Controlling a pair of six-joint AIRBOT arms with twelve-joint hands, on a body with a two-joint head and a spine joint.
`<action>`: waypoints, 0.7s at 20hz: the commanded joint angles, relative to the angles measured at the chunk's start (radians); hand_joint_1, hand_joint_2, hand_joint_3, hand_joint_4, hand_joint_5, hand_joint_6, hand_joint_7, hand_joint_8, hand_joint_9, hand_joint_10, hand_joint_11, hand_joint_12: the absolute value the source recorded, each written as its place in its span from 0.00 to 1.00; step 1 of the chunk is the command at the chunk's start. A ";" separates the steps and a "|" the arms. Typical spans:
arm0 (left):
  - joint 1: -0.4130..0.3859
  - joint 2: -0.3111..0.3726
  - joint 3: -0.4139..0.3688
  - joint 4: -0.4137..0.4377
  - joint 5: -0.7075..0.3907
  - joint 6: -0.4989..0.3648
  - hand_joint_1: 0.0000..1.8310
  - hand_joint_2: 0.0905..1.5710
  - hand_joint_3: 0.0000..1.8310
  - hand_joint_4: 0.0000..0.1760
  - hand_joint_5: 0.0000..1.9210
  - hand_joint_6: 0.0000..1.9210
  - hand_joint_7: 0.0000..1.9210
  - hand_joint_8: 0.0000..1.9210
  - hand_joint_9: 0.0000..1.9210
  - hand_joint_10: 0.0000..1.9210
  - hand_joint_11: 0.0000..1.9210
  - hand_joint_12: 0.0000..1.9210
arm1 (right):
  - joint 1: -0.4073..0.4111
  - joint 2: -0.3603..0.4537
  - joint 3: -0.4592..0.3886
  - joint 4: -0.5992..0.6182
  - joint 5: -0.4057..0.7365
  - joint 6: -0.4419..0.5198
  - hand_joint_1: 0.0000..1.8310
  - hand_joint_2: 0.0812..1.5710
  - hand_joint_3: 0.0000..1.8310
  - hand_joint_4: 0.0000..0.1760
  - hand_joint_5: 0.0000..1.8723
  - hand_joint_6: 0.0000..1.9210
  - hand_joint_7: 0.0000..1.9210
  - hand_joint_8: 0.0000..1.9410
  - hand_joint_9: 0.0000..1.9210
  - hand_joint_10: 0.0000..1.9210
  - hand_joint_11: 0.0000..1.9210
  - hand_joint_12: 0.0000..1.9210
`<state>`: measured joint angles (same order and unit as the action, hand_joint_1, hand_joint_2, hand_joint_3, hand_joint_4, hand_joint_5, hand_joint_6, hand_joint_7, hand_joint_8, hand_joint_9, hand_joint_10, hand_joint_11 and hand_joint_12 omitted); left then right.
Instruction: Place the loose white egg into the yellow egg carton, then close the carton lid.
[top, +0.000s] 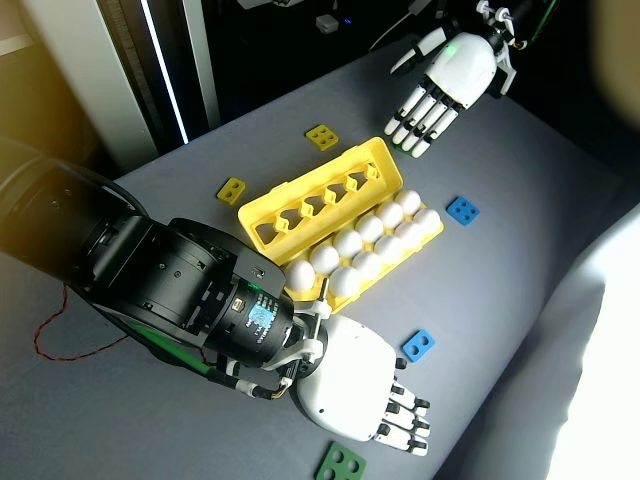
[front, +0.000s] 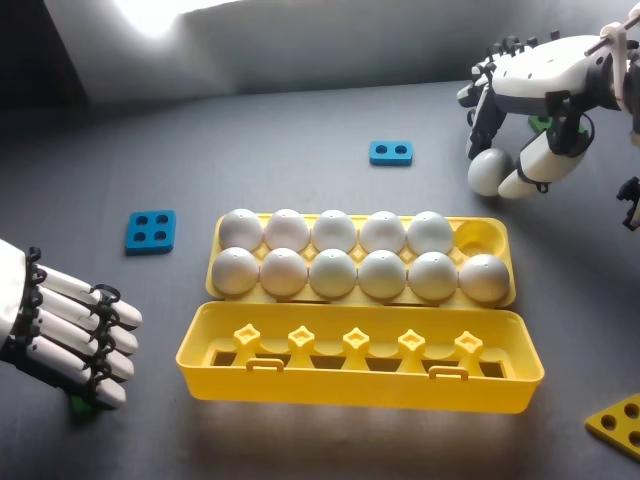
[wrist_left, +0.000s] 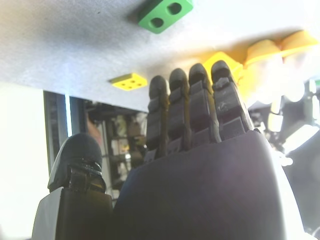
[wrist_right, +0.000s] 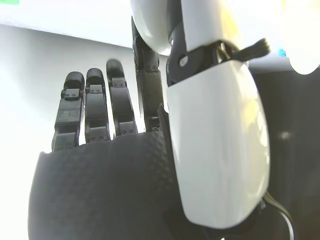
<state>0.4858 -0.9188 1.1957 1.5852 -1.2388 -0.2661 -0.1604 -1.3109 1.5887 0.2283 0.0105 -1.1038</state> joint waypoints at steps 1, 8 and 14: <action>-0.006 0.009 0.004 -0.062 -0.048 -0.001 0.00 0.82 0.00 0.00 0.15 0.00 0.11 0.00 0.05 0.00 0.00 0.00 | -0.003 0.012 0.009 0.002 0.100 0.002 0.60 0.60 0.00 0.00 0.47 0.01 0.12 0.01 0.00 0.00 0.00 0.00; -0.007 0.009 0.003 -0.061 -0.048 -0.001 0.00 0.81 0.00 0.00 0.15 0.00 0.11 0.00 0.06 0.00 0.01 0.01 | -0.023 0.004 0.024 0.002 0.119 0.011 0.61 0.59 0.00 0.00 0.48 0.00 0.12 0.01 0.00 0.00 0.00 0.00; -0.007 0.009 0.003 -0.061 -0.048 0.000 0.00 0.82 0.00 0.00 0.15 0.00 0.11 0.00 0.05 0.00 0.00 0.01 | -0.039 -0.006 0.029 0.002 0.135 0.017 0.60 0.61 0.00 0.00 0.49 0.00 0.17 0.01 0.02 0.00 0.00 0.00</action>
<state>0.4858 -0.9192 1.1957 1.5845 -1.2385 -0.2657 -0.1978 -1.3270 1.6089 0.2298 0.0608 -1.0893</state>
